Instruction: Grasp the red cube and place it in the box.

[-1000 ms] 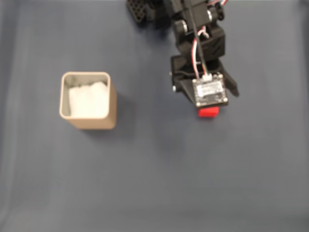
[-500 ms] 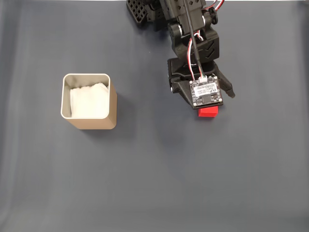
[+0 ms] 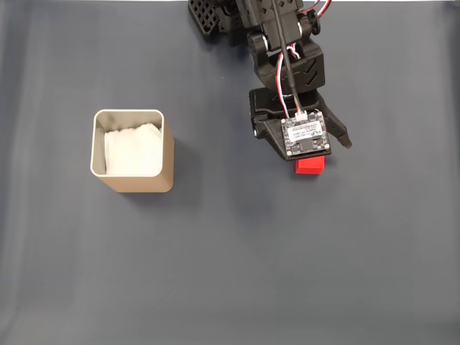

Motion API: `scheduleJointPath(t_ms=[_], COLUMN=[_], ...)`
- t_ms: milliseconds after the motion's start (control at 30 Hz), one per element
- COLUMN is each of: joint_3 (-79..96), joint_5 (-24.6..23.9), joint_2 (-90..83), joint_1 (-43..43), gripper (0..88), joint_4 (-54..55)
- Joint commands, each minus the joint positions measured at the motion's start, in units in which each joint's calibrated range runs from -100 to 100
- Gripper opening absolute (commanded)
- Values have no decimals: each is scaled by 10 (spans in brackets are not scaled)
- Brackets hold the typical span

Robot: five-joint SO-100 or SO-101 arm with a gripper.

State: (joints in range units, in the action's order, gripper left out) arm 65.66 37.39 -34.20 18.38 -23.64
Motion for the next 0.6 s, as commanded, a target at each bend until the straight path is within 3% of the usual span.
scheduleJointPath(t_ms=[0,567], joint_3=[8,60], joint_5=[7,15], joint_2=[-4,34], joint_1=[-3,-3], gripper=[398,393], joint_4=[28,108])
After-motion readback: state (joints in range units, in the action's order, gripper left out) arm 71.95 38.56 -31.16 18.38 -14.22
